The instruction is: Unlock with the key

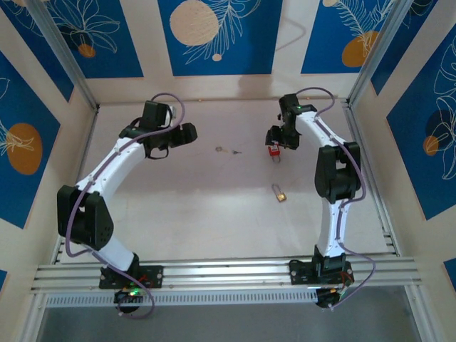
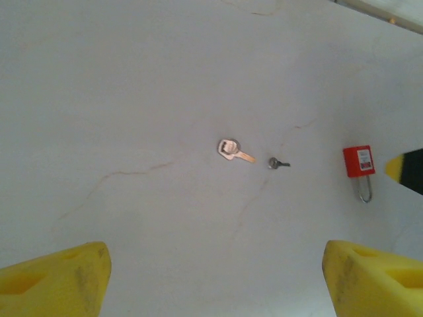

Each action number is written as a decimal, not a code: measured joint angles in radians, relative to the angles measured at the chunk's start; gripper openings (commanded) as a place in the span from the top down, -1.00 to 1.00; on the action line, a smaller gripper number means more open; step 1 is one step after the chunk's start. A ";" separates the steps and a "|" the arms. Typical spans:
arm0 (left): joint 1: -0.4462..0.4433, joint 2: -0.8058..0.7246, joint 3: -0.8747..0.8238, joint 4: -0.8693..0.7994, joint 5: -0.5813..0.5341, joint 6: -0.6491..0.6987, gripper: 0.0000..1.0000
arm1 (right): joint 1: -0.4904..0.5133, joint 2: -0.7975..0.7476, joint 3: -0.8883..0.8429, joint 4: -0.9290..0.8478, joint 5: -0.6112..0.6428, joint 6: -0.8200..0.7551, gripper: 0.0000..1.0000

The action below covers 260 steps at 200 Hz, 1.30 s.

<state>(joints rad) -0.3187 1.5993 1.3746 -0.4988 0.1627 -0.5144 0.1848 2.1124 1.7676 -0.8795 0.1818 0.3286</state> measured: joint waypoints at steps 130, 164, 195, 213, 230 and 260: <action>-0.025 0.016 -0.022 0.004 0.055 0.000 -0.61 | 0.030 0.188 0.195 -0.102 0.047 -0.050 -0.30; -0.025 0.020 -0.022 0.006 0.066 0.000 -0.61 | 0.042 0.213 0.216 -0.121 0.064 -0.050 -0.29; -0.025 0.021 -0.022 0.010 0.066 0.000 -0.60 | 0.044 0.236 0.251 -0.130 0.082 -0.050 -0.24; -0.025 0.021 -0.022 0.011 0.068 0.000 -0.60 | 0.044 0.248 0.254 -0.131 0.085 -0.050 -0.22; -0.025 0.021 -0.022 0.011 0.070 0.000 -0.61 | 0.045 0.256 0.254 -0.132 0.095 -0.050 -0.20; -0.025 0.021 -0.023 0.012 0.074 0.000 -0.60 | 0.045 0.261 0.254 -0.131 0.108 -0.047 -0.08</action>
<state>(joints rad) -0.3435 1.6199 1.3518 -0.4866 0.2363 -0.5148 0.2298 2.3734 2.0216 -1.0107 0.2897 0.2821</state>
